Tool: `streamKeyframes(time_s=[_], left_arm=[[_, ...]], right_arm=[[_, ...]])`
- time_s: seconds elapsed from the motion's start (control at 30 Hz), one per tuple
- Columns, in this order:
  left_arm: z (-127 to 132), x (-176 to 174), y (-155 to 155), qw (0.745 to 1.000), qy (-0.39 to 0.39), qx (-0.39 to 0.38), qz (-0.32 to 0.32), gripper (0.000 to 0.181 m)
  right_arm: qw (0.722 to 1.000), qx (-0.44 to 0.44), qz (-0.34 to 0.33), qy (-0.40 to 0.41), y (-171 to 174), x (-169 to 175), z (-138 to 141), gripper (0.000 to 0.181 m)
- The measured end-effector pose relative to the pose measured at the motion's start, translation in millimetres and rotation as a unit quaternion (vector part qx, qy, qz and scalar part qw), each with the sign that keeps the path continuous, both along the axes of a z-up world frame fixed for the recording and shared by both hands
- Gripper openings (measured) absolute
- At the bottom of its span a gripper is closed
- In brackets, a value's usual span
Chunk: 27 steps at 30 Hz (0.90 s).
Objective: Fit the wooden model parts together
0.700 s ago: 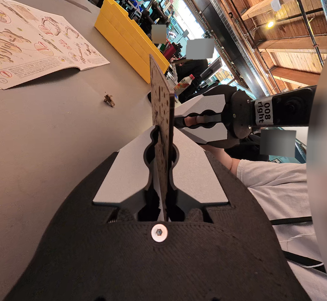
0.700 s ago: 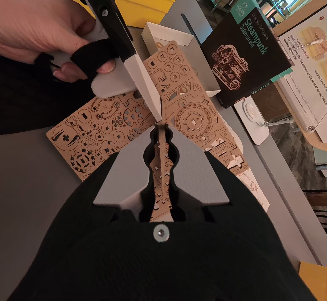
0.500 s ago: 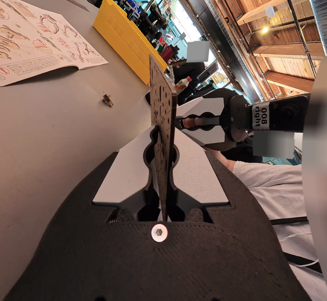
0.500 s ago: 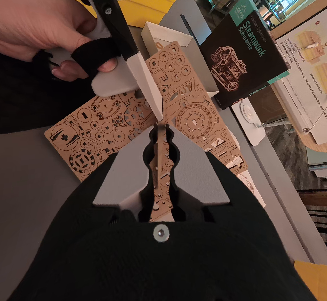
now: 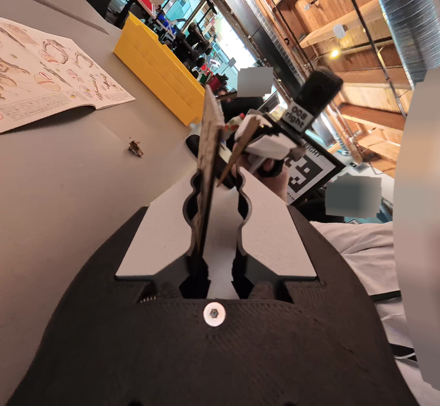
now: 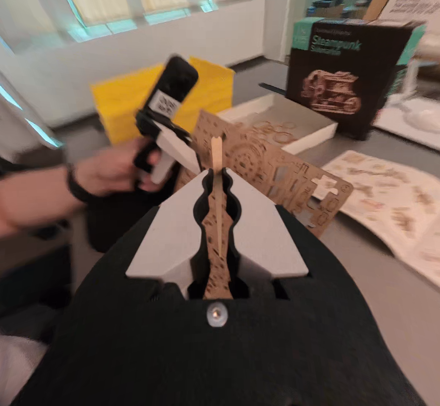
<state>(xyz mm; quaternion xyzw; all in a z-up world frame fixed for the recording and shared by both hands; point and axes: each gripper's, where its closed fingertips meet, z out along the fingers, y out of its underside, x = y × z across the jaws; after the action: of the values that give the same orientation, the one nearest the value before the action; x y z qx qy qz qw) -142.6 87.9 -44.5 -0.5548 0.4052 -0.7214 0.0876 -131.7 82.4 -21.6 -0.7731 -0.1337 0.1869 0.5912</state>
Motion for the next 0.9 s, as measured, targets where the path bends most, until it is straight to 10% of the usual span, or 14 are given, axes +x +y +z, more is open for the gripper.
streamKeyframes(time_s=[0.03, 0.17, 0.43, 0.9], left_arm=[[-1.0, 0.9, -0.6, 1.000, 0.003, 0.011, 0.003, 0.032], [-1.1, 2.7, -7.9, 1.000, 0.001, 0.013, -0.013, 0.037], [4.7, 2.1, -14.7, 0.999, -0.019, -0.025, -0.040, 0.044], [-2.2, 3.6, -13.2, 1.000, -0.004, 0.026, -0.017, 0.031]], right_arm=[[0.998, -0.005, 0.019, 0.066, -1.5, -0.4, 6.9, 0.006], [0.971, -0.023, 0.055, 0.233, 0.4, 2.4, 16.0, 0.006], [0.953, -0.037, 0.051, 0.298, 15.1, -0.4, 11.2, 0.006], [0.970, -0.060, 0.037, 0.232, 37.0, -19.9, 8.6, 0.006]])
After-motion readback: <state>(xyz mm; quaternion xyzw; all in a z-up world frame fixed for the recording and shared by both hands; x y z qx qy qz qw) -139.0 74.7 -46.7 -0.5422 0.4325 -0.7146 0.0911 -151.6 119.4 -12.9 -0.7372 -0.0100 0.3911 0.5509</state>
